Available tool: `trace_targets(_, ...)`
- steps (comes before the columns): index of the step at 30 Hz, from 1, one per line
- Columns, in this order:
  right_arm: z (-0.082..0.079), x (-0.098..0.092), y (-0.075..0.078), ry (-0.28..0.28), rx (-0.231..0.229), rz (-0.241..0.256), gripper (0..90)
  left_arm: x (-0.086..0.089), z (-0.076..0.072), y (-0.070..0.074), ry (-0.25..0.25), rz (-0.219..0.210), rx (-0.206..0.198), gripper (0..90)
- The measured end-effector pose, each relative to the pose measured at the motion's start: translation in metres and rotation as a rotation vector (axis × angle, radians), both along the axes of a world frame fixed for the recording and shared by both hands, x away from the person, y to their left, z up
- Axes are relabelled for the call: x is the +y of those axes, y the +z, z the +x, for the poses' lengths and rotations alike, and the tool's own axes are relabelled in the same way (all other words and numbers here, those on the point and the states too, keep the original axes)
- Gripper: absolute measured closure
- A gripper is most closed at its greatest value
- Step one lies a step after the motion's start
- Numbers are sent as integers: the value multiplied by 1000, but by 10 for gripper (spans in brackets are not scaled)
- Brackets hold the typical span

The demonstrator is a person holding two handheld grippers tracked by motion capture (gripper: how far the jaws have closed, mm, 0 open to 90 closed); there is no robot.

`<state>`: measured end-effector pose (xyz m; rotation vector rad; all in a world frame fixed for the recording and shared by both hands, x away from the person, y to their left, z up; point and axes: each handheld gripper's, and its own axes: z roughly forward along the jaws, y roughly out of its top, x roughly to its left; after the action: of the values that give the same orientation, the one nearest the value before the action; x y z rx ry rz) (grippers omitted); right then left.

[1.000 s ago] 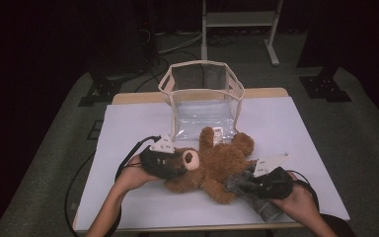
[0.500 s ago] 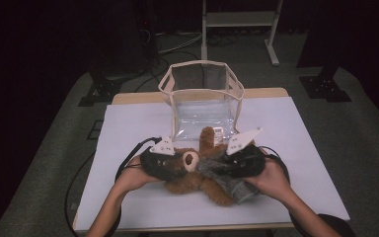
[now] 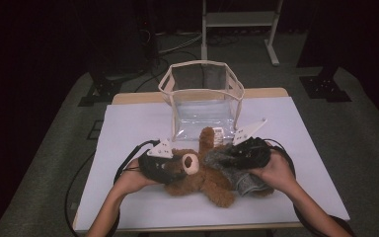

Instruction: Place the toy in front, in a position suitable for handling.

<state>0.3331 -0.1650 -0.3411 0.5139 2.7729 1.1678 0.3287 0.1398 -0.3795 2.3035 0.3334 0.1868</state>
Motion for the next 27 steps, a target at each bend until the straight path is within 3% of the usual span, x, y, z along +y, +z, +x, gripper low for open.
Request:
trace_targets(5, 8, -1, -6, 1, 52, 6, 785, 1, 2, 4, -1, -3, -1, 351)
trace_targets(9, 4, -2, -13, 15, 64, 21, 785, -2, 2, 9, 1, -27, 21, 277)
trace_targets(11, -2, -3, -14, 30, 75, 18, 785, -7, 0, 11, -9, -20, 13, 267)
trace_targets(16, -10, 1, -11, 47, 47, 0, 785, -17, -2, 11, -47, 19, 9, 331)
trace_targets(27, 6, 45, -10, 113, 33, -21, 785, -17, -10, 7, -66, 40, -10, 359)
